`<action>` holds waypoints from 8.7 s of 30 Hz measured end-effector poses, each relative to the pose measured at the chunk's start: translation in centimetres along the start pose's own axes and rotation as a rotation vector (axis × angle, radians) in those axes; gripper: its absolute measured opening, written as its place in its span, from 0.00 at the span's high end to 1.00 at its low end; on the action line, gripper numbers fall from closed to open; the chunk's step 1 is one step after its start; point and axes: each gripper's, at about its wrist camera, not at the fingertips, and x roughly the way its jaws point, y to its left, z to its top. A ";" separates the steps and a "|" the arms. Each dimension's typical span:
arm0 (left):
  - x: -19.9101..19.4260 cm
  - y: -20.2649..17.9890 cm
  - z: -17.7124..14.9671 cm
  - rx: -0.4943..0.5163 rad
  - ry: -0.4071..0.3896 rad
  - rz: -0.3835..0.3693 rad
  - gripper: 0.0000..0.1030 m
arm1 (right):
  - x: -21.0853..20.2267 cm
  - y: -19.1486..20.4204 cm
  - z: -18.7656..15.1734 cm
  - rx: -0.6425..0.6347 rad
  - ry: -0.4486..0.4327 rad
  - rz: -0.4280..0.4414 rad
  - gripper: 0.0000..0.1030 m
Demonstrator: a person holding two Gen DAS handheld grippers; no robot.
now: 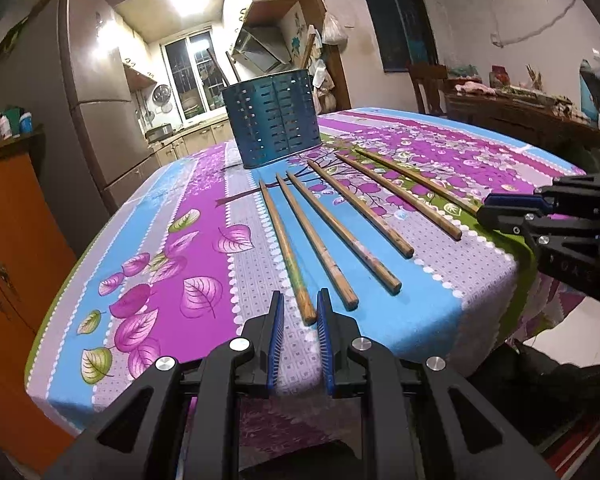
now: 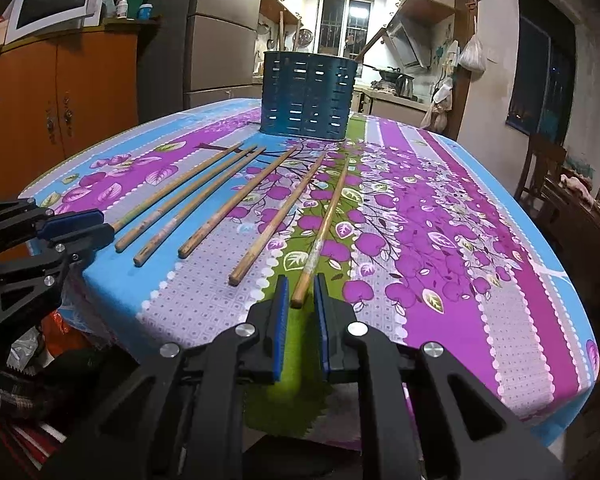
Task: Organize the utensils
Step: 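Close the left tool on a wooden chopstick while the right tool grasps another, then carry the left tool's chopstick to the blue holder while the right tool carries its chopstick there, then lower both chopsticks into the blue holder and open both tools, then move both open tools back over the remaining chopsticks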
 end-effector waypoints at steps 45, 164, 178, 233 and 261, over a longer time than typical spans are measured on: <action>-2.7 9.6 14.1 -0.153 -0.263 0.018 0.92 | -3.0 -7.1 13.1 0.090 -0.259 0.012 0.95; 16.4 12.8 32.5 -0.198 -0.339 0.051 0.59 | 13.1 -11.2 34.7 0.201 -0.331 0.115 0.64; 7.7 11.8 28.7 -0.125 -0.381 0.349 0.55 | 3.9 -11.8 29.2 0.108 -0.415 0.035 0.48; -3.6 5.9 7.7 0.004 -0.128 -0.069 0.55 | -3.2 -7.1 8.2 0.058 -0.113 0.010 0.41; 0.8 -0.3 0.7 -0.073 0.014 -0.066 0.75 | -0.3 1.1 0.5 0.038 -0.020 0.116 0.65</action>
